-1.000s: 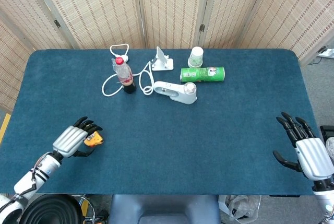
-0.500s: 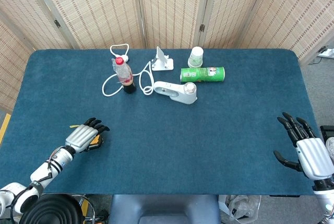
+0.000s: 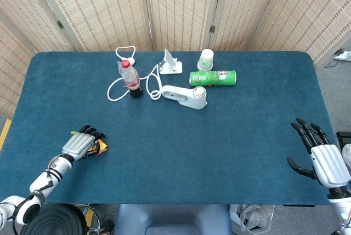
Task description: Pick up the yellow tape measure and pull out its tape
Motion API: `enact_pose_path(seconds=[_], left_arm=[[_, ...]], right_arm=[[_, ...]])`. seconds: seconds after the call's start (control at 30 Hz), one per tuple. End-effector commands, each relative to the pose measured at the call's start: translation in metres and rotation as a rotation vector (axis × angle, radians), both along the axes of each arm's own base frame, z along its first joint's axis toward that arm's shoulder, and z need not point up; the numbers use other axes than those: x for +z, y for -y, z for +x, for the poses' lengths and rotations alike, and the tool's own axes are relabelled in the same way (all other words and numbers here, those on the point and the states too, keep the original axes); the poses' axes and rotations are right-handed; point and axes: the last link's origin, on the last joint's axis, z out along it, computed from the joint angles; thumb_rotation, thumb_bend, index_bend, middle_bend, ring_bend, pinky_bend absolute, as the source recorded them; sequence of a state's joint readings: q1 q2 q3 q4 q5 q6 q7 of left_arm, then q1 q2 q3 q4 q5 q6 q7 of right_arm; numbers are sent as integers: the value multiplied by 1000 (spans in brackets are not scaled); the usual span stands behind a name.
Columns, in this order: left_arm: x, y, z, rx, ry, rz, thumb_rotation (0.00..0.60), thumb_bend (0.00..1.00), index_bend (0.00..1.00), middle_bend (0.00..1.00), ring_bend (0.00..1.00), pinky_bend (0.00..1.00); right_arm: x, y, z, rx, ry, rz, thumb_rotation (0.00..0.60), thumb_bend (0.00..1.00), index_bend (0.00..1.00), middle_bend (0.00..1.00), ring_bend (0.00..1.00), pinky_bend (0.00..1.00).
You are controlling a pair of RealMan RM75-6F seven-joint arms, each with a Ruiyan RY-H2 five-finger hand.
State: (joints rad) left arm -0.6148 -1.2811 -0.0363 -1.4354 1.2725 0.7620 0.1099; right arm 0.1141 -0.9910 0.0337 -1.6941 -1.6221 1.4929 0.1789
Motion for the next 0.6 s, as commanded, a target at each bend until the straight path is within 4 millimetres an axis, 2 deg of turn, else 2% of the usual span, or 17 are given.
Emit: enact_pose_path(seconds=[0.03,0.37,0.43,0.5,0.6], left_arm=[[5,6,-6,20,-6,6,0,744,252,318,157,34],[16,23,-16,60,-1,63,0,733,234,327,175,40],[18,26,-17,53,-1,72,0,651,185,310,165,40],[18,29,-17,41,0,78,0,518,129,265,141,40],[18,34,-20,27,-12,77,0,438,84,211,120,37]], right_arm=[[0,1,0,0,2,0,600,315,65,69,172,77],[-1,2,1,11,4,1,600,315,65,69,174,77],[0,2,1,13,4,-2,600,315,65,69,175,77],[0,1,2,14,3,-3,600,315,65,69,179,77],[1,1,2,15,4,-3,600,315,65,69,182,77]])
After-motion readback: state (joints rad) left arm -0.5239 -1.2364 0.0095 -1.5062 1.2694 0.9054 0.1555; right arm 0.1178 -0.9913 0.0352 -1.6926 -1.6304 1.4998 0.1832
